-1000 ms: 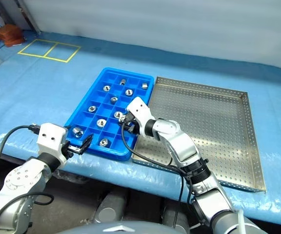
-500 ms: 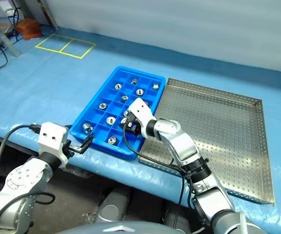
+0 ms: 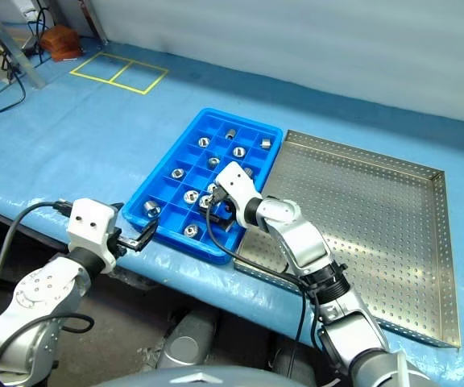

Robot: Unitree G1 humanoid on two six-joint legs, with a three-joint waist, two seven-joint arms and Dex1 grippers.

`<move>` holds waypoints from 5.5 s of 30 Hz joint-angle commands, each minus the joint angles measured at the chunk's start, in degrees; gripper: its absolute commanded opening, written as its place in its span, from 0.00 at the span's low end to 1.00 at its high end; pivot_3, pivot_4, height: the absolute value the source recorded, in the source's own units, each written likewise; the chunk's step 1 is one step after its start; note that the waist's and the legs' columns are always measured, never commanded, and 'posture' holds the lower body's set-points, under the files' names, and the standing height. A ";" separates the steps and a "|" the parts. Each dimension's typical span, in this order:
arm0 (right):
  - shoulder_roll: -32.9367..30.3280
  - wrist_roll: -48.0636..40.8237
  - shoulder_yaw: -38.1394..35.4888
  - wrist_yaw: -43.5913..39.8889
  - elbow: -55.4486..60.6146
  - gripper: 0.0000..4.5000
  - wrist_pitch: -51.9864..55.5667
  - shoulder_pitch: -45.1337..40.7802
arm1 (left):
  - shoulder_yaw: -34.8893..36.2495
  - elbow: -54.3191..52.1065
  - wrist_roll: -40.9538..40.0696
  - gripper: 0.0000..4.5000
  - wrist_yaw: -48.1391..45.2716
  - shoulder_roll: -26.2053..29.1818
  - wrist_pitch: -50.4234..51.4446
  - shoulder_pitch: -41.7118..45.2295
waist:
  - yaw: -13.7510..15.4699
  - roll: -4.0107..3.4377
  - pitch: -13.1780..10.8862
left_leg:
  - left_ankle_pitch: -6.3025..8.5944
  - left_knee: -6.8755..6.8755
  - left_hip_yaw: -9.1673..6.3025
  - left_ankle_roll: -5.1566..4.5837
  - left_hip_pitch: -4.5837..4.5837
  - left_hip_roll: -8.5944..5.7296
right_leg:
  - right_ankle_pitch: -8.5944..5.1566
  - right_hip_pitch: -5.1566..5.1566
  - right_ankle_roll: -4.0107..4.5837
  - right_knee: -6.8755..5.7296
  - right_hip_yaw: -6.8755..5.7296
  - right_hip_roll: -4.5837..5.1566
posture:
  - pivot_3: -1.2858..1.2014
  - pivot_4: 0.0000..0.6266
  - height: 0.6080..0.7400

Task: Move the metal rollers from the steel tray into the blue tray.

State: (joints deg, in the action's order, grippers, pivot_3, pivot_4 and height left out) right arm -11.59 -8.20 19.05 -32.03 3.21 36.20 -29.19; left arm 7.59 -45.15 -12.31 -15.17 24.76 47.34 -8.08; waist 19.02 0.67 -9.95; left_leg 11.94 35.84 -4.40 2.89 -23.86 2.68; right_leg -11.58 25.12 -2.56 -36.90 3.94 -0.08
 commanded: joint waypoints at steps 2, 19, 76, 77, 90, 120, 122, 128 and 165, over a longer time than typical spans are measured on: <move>-0.04 -0.20 -1.57 0.20 2.66 0.99 -1.26 -0.14 | -0.34 -0.32 -0.13 0.97 -0.33 0.39 -0.09 0.66 | -0.03 0.00 0.00 | 0.00 0.00 0.01 0.00 0.00 0.00 | 0.00 0.01 0.00 0.00 0.00 0.00 | 0.70 0.24 1.00; -0.17 -0.04 -2.48 1.21 3.49 0.99 -1.17 0.61 | -1.95 0.83 0.06 0.97 -0.58 0.62 -0.46 2.21 | -0.17 0.00 0.00 | 0.00 0.00 0.02 0.02 -0.03 0.01 | 0.00 0.04 0.00 0.00 0.00 0.00 | 0.69 0.24 1.00; -17.84 -3.39 -19.53 -1.66 15.81 0.99 -8.82 19.73 | -8.91 18.05 0.62 0.97 -9.49 -0.36 -14.14 18.25 | -16.08 0.02 -0.01 | -0.08 0.19 -0.04 -0.09 0.34 -0.04 | 0.10 -0.53 -0.14 -0.01 0.15 0.01 | 0.61 0.24 1.00; -17.86 -3.32 -19.44 -1.69 15.74 0.99 -8.84 19.65 | -8.82 18.02 0.66 0.97 -9.43 -0.34 -14.14 18.21 | -16.08 0.02 -0.01 | -0.08 0.19 -0.04 -0.09 0.35 -0.04 | 0.10 -0.53 -0.14 -0.01 0.14 0.01 | 0.61 0.24 1.00; -17.67 -3.12 -18.47 -1.65 14.78 0.99 -9.16 18.57 | -8.33 17.40 0.60 0.97 -9.20 -0.13 -13.88 17.89 | -15.84 0.02 -0.01 | -0.09 0.21 -0.04 -0.11 0.35 -0.05 | 0.12 -0.54 -0.18 -0.02 0.16 0.01 | 0.61 0.24 1.00; -16.98 -2.10 -16.13 -2.24 10.68 0.99 -11.53 15.63 | -7.28 15.14 0.86 0.97 -7.92 0.51 -13.73 15.24 | -14.35 0.02 -0.01 | -0.11 0.21 -0.03 -0.14 0.35 -0.05 | 0.14 -0.55 -0.18 -0.03 0.18 0.00 | 0.63 0.24 1.00; -16.99 -2.08 -16.07 -2.38 10.23 0.99 -11.77 15.32 | -7.29 15.07 0.88 0.97 -7.83 0.52 -13.69 15.22 | -14.28 0.02 -0.01 | -0.11 0.21 -0.03 -0.14 0.36 -0.05 | 0.14 -0.55 -0.18 -0.03 0.18 0.00 | 0.64 0.24 1.00; -16.85 -1.80 -15.75 -2.68 9.36 0.99 -12.35 14.83 | -7.03 14.77 0.80 0.97 -7.61 0.69 -13.69 14.78 | -14.03 0.02 -0.01 | -0.11 0.21 -0.03 -0.14 0.36 -0.05 | 0.14 -0.55 -0.18 -0.03 0.18 0.00 | 0.64 0.24 1.00; -16.09 -0.97 -15.43 -2.74 8.39 0.99 -13.35 14.51 | -6.88 15.15 0.77 0.97 -6.92 0.34 -14.08 14.97 | -13.91 0.02 -0.01 | -0.13 0.23 -0.03 -0.17 0.36 -0.06 | 0.16 -0.56 -0.20 -0.03 0.19 0.00 | 0.64 0.24 1.00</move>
State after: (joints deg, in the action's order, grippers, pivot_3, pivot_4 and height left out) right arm -27.48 -9.24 4.11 -34.84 9.99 23.85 -14.07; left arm -0.45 -27.38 -11.64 -22.52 25.04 34.37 6.80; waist 5.11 0.69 -9.95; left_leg 11.81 36.07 -4.43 2.72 -23.50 2.62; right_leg -11.41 24.56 -2.76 -36.93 4.13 -0.08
